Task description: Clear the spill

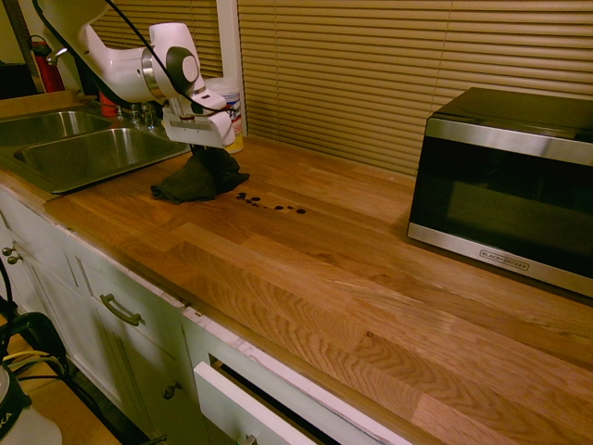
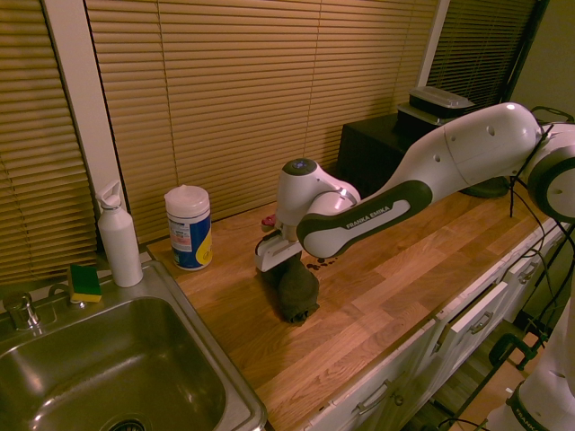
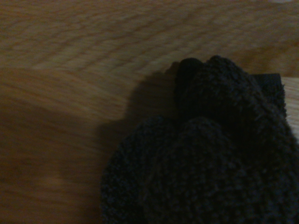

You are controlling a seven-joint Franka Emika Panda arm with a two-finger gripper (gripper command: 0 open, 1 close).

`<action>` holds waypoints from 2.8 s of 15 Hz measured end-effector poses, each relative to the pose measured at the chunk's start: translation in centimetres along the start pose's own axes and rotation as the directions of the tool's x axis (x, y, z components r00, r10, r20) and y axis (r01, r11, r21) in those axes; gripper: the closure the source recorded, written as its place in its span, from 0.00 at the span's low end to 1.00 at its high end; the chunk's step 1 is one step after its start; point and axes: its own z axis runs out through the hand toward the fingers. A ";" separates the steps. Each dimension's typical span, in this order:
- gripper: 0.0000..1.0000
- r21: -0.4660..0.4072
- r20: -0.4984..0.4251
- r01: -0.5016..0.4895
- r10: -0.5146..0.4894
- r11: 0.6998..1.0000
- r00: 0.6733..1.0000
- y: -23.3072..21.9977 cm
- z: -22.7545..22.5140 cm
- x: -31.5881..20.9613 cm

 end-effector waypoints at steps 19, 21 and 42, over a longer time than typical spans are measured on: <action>1.00 -0.001 0.012 -0.222 0.222 0.975 0.975 19.2 3.0 19.1; 1.00 -0.006 0.012 -0.251 0.252 0.968 0.968 21.9 3.2 21.0; 1.00 0.022 0.050 -0.108 0.107 0.994 0.993 11.7 1.4 9.4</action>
